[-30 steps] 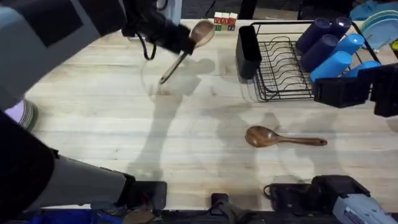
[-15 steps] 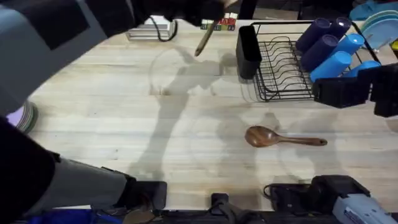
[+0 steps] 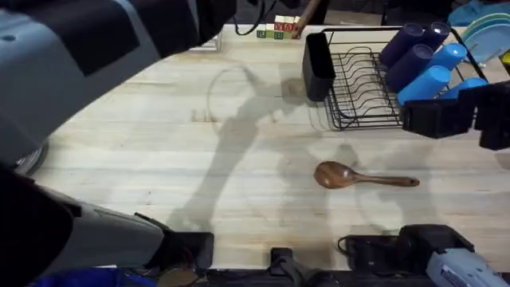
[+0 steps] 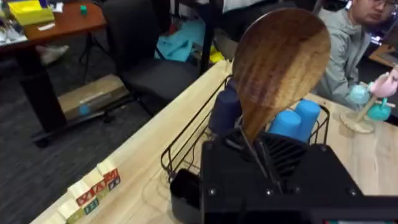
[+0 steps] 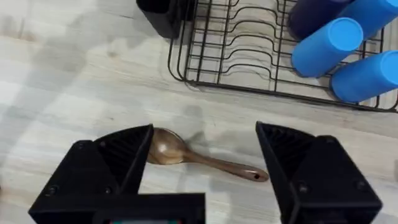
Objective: Pick up the spoon on the table one by one and put them onto the rack
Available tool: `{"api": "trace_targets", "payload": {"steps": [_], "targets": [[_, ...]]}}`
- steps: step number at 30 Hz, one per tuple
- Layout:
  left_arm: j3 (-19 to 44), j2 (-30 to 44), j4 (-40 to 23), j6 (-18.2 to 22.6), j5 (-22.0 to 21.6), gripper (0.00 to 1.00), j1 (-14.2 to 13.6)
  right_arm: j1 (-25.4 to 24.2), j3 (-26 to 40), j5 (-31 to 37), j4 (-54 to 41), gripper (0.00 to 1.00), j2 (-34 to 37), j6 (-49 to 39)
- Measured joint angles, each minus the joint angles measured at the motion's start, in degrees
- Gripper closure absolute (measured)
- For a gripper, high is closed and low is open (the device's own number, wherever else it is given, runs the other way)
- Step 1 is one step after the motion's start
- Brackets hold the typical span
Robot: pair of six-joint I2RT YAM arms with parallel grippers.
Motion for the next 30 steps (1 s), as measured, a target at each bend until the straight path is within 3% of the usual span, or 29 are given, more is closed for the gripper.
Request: {"api": "trace_targets", "payload": {"steps": [9,17,30], "targets": [[0.0,0.9,7.9,-1.7,-1.8,0.957,-3.3,0.0,0.0,0.0,0.0,0.007,0.0,0.0],[0.0,7.7,17.0,-8.2,-2.0,0.957,-3.8,0.0,0.0,0.0,0.0,0.005,0.0,0.0],[0.0,14.2,20.4,-11.4,-2.6,0.957,-3.8,0.0,0.0,0.0,0.0,0.005,0.0,0.0]]}}
